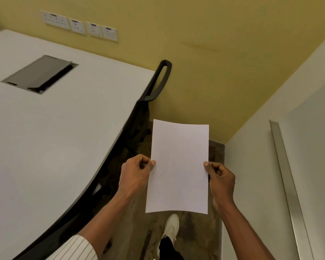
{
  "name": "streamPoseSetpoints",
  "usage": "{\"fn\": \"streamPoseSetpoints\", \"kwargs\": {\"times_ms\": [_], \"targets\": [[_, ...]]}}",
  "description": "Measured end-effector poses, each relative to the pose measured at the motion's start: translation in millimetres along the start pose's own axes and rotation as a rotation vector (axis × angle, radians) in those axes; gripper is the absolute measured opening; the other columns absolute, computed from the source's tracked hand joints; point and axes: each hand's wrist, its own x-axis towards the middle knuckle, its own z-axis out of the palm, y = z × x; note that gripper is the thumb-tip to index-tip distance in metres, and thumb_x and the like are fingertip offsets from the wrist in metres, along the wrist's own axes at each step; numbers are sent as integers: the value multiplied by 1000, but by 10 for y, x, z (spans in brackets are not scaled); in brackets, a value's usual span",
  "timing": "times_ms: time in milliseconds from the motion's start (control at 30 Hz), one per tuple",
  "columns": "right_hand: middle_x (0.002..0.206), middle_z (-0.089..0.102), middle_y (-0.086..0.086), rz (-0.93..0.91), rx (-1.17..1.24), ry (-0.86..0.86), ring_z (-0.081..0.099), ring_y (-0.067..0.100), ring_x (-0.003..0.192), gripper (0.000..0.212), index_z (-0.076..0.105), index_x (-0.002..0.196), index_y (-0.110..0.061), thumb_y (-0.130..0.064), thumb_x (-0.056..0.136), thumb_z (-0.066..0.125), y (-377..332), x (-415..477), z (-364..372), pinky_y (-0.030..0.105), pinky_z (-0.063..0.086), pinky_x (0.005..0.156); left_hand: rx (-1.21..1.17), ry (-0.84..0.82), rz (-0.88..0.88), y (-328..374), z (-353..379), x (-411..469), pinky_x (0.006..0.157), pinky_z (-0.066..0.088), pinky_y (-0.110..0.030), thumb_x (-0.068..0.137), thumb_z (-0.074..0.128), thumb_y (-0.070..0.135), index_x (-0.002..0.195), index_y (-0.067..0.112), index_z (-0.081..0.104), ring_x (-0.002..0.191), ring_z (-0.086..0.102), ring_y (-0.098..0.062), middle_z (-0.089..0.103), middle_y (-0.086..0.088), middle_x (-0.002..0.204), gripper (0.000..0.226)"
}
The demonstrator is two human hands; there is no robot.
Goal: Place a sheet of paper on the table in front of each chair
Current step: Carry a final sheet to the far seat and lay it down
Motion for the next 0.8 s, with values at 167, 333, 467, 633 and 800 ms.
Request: {"fn": "streamPoseSetpoints", "kwargs": {"times_ms": [167, 333, 467, 633, 800], "targets": [[91, 79, 2, -5, -2, -148, 73, 19, 83, 11, 79, 94, -11, -21, 97, 79, -397, 857, 377, 28, 56, 66, -14, 121, -64, 386, 100, 507, 69, 55, -23, 100, 71, 41, 94, 26, 75, 78, 72, -11, 76, 8, 90, 16], [95, 82, 6, -13, 25, -311, 76, 20, 87, 8, 80, 94, -10, -19, 96, 80, -768, 1612, 827, 34, 61, 75, -97, 237, -104, 645, 166, 1012, 79, 65, -39, 99, 74, 40, 90, 27, 75, 76, 74, -16, 78, 4, 84, 16], [89, 82, 0, -13, 51, -395, 76, 11, 78, 8, 80, 97, -9, -17, 96, 80, -1047, 2026, 1211, 27, 62, 72, -128, 305, -141, 808, 159, 1371, 78, 65, -37, 99, 75, 38, 90, 25, 76, 75, 74, -16, 78, 4, 83, 16], [97, 82, 7, -13, 40, -458, 76, 20, 90, 9, 81, 98, -9, -17, 95, 82, -1254, 2475, 1801, 36, 64, 84, -179, 384, -180, 877, 64, 1885, 81, 64, -37, 98, 76, 37, 92, 24, 75, 78, 74, -16, 78, 5, 87, 14], [93, 82, 4, -43, 29, -506, 76, 13, 80, 11, 80, 99, -6, -17, 96, 81, -1458, 2824, 2412, 20, 62, 66, -220, 435, -191, 840, -155, 2492, 88, 66, -45, 97, 76, 38, 92, 24, 76, 85, 76, -20, 78, 3, 90, 15]]}}
